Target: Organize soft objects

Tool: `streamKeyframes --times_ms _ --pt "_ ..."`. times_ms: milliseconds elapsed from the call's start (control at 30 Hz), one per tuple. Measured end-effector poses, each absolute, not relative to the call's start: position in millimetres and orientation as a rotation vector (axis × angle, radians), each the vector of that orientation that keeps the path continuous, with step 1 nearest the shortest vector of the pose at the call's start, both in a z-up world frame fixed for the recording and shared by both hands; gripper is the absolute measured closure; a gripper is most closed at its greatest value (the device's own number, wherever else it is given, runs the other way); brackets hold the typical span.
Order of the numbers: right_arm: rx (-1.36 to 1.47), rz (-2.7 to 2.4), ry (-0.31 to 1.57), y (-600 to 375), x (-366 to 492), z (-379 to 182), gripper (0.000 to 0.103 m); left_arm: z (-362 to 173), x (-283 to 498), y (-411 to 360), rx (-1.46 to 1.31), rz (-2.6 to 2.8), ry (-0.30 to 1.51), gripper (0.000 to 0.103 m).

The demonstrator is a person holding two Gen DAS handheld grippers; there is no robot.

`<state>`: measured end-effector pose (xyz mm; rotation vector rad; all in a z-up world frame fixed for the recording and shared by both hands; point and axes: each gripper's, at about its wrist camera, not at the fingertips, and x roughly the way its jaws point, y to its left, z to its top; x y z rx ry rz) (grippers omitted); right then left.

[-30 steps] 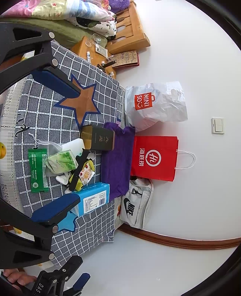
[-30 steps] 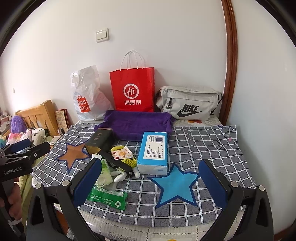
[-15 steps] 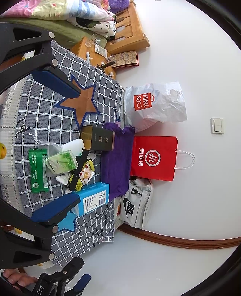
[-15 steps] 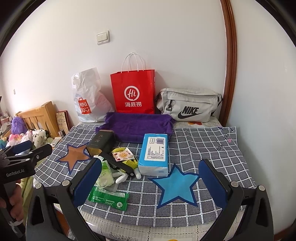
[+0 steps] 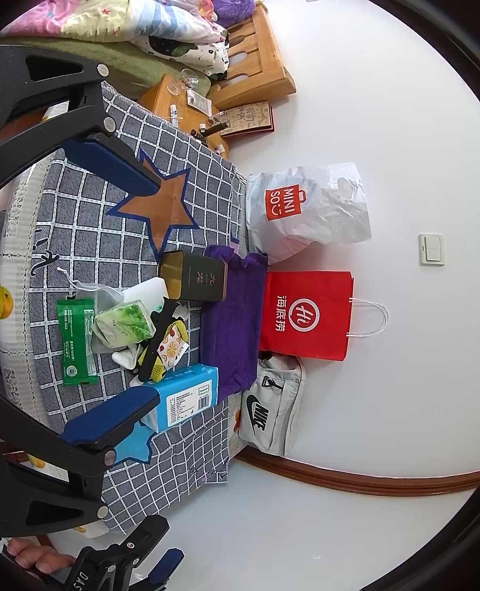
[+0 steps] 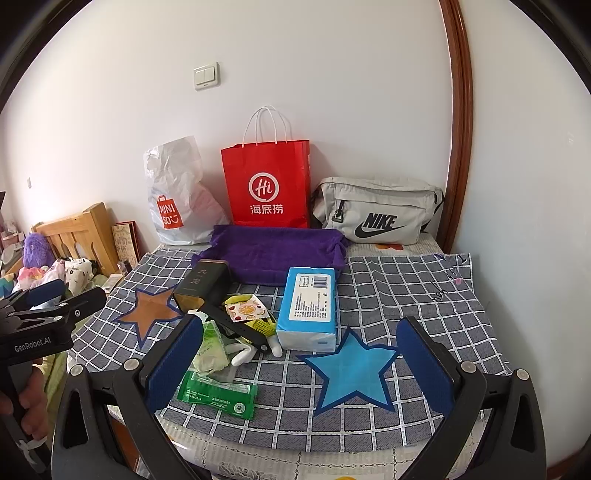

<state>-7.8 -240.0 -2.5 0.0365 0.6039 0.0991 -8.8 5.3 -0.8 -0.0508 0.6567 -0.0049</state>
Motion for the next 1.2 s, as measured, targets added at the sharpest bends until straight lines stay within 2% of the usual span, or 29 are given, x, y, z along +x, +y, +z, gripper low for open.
streamKeyframes --times_ms 1200 --pt "0.026 0.123 0.579 -232.2 -15.1 0.1 0.0 2.4 -9.9 12.9 -0.055 -0.008 0.652 0.0"
